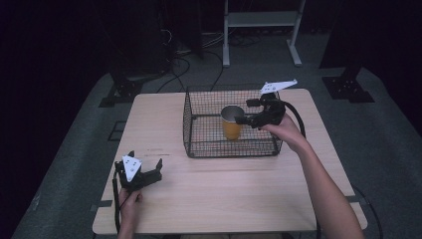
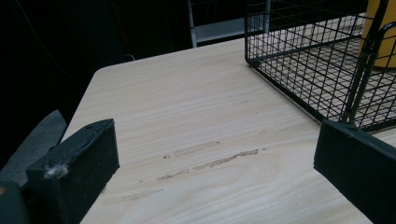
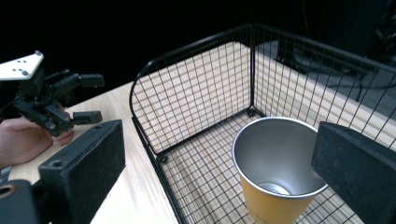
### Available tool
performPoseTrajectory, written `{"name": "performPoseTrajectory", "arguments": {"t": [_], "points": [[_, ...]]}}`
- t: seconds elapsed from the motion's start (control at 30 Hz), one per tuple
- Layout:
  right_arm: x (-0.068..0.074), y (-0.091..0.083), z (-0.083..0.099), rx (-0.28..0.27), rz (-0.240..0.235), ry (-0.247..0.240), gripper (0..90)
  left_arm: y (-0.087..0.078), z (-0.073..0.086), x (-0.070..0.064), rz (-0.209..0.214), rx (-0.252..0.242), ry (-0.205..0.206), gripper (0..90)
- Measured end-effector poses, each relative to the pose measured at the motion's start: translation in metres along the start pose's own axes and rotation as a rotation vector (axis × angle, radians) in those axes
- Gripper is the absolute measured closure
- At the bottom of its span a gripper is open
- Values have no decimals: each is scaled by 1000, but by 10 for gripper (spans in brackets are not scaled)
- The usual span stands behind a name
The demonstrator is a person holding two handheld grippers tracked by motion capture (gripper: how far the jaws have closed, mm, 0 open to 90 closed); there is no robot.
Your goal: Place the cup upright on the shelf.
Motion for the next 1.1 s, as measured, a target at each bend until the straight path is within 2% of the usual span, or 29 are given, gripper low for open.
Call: {"name": "performPoseTrajectory", "arguments": {"t": [0.3,0.5,0.9,1.1], "points": [[9,-13,6,15,-18,13,23,0,0,0,1,1,2,0],[17,-20,11,11,-25,0,23,0,0,0,1,2,3,0],[28,-36,32,20,-28,-7,23,0,0,0,1,2,3,0],[31,-43,42,15,-32,6,23,0,0,0,1,2,3,0]]}}
Point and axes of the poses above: each handheld gripper's, and its own axes: y roughly forward along the jaws, z roughly out of its underside, x roughly to its left, the point moved 10 cm from there along y, roughly forward along the jaws, and after that the axes turned 10 degrees about -x, right-handed, at the moved point
